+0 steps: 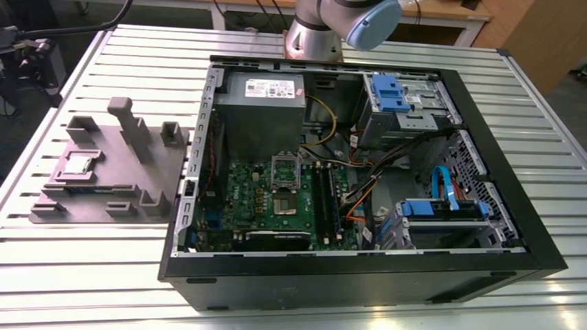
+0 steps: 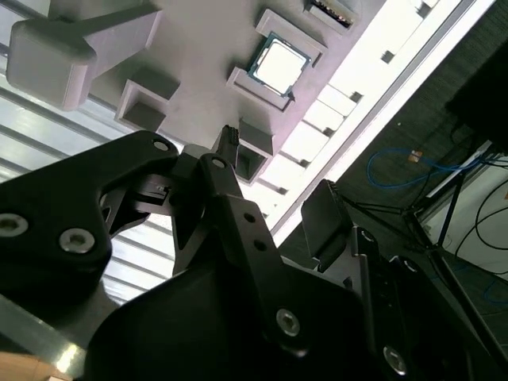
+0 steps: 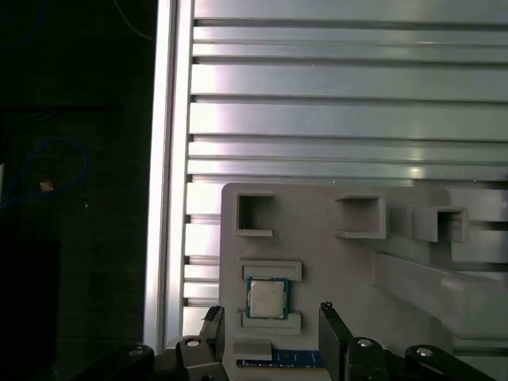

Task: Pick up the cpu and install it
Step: 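Pick up the cpu and move it towards the insertion slot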

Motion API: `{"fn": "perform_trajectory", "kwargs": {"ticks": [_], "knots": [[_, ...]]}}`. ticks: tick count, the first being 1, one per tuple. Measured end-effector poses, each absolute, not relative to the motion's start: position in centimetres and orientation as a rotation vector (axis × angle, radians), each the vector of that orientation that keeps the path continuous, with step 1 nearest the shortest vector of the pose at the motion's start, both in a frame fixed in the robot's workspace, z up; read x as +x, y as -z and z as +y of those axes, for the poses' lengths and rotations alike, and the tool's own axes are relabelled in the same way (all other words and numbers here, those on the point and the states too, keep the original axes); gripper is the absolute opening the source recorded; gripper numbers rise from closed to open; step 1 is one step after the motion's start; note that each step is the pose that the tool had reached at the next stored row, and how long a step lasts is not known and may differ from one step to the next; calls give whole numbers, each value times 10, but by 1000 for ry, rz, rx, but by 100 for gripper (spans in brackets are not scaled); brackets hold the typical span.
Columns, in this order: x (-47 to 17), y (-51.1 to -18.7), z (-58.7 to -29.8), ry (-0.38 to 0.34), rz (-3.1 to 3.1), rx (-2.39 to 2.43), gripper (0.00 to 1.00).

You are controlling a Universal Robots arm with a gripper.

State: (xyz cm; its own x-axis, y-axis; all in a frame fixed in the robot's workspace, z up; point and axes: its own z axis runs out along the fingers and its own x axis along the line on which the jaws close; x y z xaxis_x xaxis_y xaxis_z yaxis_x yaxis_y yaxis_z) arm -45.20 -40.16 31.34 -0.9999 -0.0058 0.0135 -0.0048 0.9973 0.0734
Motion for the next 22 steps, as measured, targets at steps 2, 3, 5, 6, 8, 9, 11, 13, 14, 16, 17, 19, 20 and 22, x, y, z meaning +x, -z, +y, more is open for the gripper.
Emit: {"fn": "perform_trajectory", "kwargs": {"ticks": [2,3,5,6,8,9,11,13,14,16,17,19,20,22], "knots": [[-452,-311,-403,115,-3126,8,59],[-452,-310,-403,115,-3126,8,59],[-452,-309,-404,115,-3126,8,59],[-452,-308,-405,115,-3126,8,59],[-452,-307,-406,115,-3126,8,59],[-452,-307,-406,115,-3126,8,59],[-452,-306,-406,115,-3126,8,59],[-452,-306,-406,115,-3126,8,59],[-452,-305,-406,115,-3126,8,59],[-452,-304,-406,115,-3126,8,59],[-452,-304,-406,115,-3126,8,59],[-452,-302,-406,115,-3126,8,59],[-452,-302,-406,115,-3126,8,59],[-452,-300,-406,115,-3126,8,59]]}}
